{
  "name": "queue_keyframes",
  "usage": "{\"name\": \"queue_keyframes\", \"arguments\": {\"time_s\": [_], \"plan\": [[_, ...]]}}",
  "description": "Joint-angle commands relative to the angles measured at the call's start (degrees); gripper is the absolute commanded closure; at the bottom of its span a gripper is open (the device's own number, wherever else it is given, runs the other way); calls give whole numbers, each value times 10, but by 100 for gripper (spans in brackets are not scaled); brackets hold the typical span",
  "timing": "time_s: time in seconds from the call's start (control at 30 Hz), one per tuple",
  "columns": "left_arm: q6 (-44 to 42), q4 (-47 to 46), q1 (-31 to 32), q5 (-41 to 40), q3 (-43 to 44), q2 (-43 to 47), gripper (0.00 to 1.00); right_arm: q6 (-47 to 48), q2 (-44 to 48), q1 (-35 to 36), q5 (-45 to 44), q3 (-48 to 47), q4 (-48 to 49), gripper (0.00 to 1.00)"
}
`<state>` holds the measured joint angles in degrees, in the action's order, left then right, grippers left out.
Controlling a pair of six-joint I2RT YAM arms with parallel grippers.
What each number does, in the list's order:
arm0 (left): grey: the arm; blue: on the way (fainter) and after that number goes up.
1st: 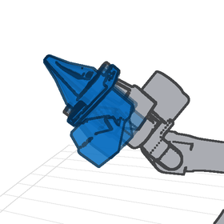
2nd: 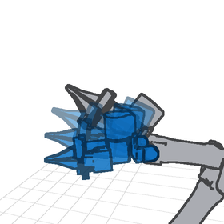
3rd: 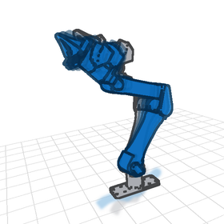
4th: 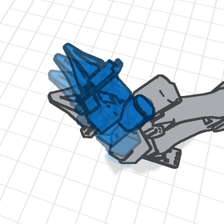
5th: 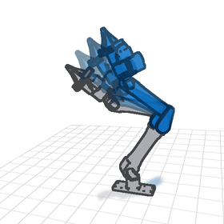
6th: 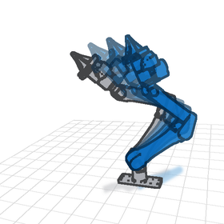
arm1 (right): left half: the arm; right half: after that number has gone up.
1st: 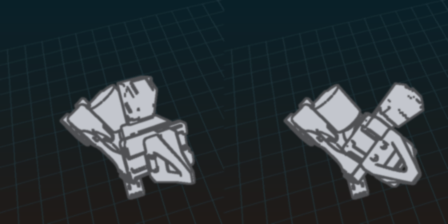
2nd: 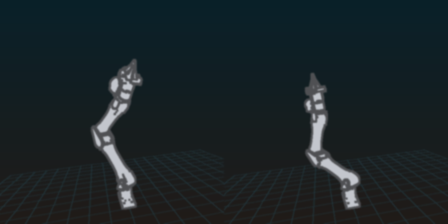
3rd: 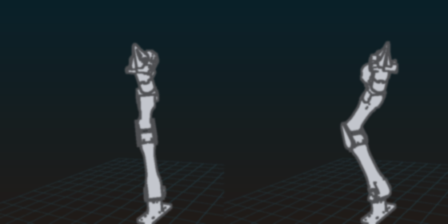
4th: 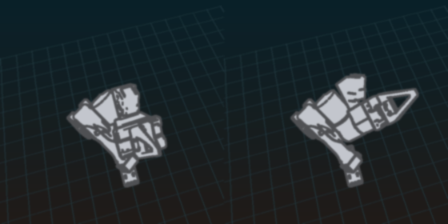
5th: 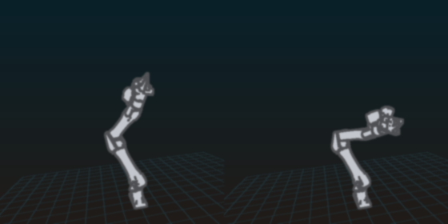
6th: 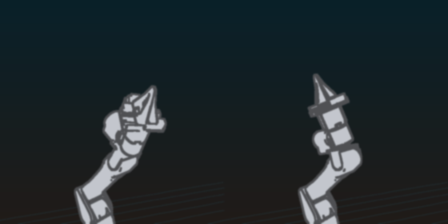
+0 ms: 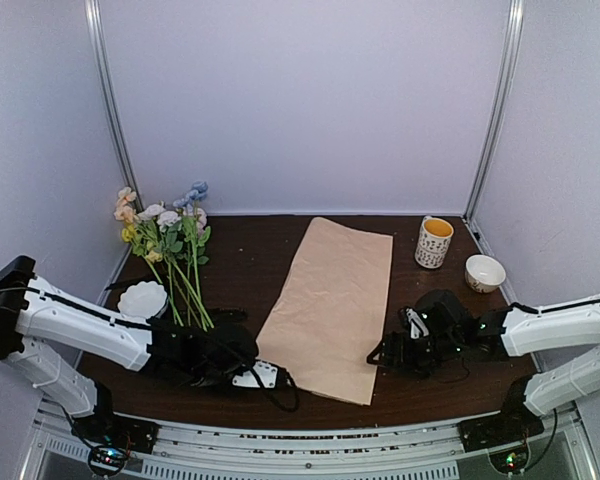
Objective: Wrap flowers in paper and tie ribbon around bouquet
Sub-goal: Pick up the folded wrapping paper from the center of the board, then unfold the folded wrapping paper at the center of the board.
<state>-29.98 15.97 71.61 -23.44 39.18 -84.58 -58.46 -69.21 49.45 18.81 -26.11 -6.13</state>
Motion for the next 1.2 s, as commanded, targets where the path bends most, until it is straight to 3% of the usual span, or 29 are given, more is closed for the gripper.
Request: {"name": "queue_keyframes", "arguments": {"time_s": [0.0,0.3,0.83,1.17], "plan": [[26,-35,-6,-16,0,32,100,-16,-9,-18,5,2,29,22],[61,-58,-10,1,16,79,100,-47,-46,-18,53,4,88,22],[86,-64,-36,17,46,157,100,-101,28,-18,70,22,104,11],[91,-66,-36,26,47,159,100,-119,-32,-18,110,-6,188,24]]}}
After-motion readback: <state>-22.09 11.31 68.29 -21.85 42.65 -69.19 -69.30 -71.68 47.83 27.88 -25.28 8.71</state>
